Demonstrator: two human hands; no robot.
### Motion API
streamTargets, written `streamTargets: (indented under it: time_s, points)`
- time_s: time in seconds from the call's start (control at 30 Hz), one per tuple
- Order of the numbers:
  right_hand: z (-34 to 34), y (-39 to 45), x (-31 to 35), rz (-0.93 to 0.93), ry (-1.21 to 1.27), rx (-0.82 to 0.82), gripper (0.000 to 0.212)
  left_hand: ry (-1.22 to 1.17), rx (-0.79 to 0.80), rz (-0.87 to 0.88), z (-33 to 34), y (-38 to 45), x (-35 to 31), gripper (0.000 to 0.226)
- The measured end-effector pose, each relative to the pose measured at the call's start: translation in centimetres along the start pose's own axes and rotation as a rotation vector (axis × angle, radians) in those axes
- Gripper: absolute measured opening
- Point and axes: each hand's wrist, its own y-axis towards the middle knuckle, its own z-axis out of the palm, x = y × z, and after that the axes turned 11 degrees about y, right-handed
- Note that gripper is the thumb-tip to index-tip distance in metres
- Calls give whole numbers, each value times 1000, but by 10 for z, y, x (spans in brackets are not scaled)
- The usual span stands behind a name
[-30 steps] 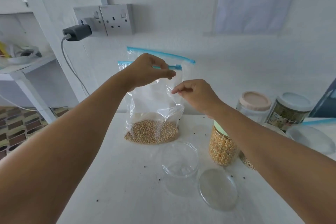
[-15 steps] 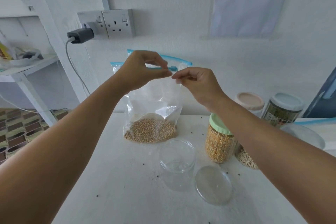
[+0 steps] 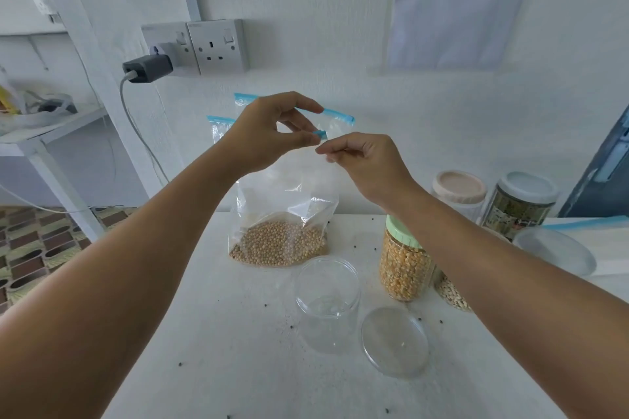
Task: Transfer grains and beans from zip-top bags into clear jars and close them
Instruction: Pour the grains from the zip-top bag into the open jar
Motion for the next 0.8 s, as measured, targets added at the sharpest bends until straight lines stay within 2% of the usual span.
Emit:
streamTargets:
  time_s: [0.1,0.27,0.37,0.43,0.53,0.6,0.73,0.8]
  points:
    - [-3,-3,-2,-17,10,-19,31,37,-13,-4,-1,-6,7,40]
    - [2,-1,2,-94,-41,44,36,60,-65,16,2,-11,4,38]
    - [3,4,7,-132,-107,68,29,90,-34,19,5,-11,2,39]
    - [1,4,9,-123,-131,16,26,100,-33,-3,5,-13,5,39]
    - [-4,0,8,-106,-151,-81,34,91,-53,-48,0,-19,16,39]
    - [-7,-1,7,-95,-170,-85,36,115,-57,-57,-5,-22,21,35]
    - [2,-3,15,-192,-292,-16,25,232,-44,0,-1,-20,17,13]
    - [7,-2,19,-208,-384,34,24,249,-41,15,1,-18,16,12]
